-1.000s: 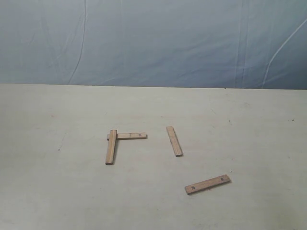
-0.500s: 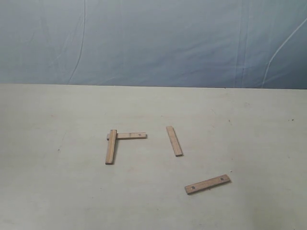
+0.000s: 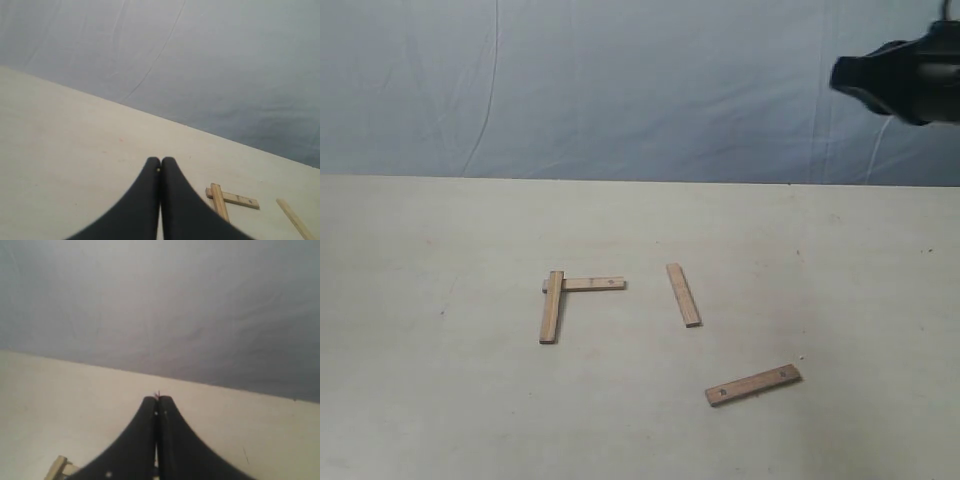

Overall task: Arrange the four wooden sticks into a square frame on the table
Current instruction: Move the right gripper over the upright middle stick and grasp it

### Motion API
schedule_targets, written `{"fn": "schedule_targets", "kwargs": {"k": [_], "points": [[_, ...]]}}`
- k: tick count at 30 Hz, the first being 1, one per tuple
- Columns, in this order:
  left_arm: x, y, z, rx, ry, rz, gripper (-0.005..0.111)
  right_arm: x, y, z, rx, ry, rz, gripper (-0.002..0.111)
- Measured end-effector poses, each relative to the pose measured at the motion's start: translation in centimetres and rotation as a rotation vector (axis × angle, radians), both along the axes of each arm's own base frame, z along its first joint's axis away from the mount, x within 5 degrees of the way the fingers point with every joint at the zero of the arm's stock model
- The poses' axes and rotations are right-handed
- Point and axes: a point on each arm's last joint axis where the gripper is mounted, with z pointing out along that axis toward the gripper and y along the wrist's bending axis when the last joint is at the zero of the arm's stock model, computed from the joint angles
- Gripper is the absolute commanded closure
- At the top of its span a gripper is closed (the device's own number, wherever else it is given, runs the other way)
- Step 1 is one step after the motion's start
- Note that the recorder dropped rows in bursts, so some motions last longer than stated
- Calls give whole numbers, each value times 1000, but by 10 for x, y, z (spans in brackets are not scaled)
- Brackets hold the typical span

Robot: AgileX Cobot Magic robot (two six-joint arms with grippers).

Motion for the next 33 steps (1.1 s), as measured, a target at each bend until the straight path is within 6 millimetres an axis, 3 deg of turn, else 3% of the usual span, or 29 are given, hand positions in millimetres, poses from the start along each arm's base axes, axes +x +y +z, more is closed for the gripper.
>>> {"fn": "schedule_targets", "kwargs": {"k": [4, 7, 11, 14, 18, 20, 24, 33], "points": [[0, 0, 0, -3, 4, -1, 107, 30, 26, -26, -85, 65, -19, 109], [0, 0, 0, -1, 3, 0, 107, 44, 40, -47, -271, 21, -149, 109], [0, 0, 0, 21, 1, 1, 107, 61, 38, -62, -604, -22, -427, 109], [0, 1, 0, 91, -3, 8, 107, 79, 35, -60, -745, 121, -508, 109], [0, 2, 0, 147, -5, 12, 107, 89, 44, -62, -813, 413, -402, 105], [0, 2, 0, 160, -6, 13, 107, 90, 58, -62, -761, 509, -292, 94], [0, 2, 0, 169, -6, 14, 107, 86, 86, -68, -659, 588, -140, 61], [0, 2, 0, 169, -6, 14, 107, 73, 146, -121, -632, 701, 27, 61]]}}
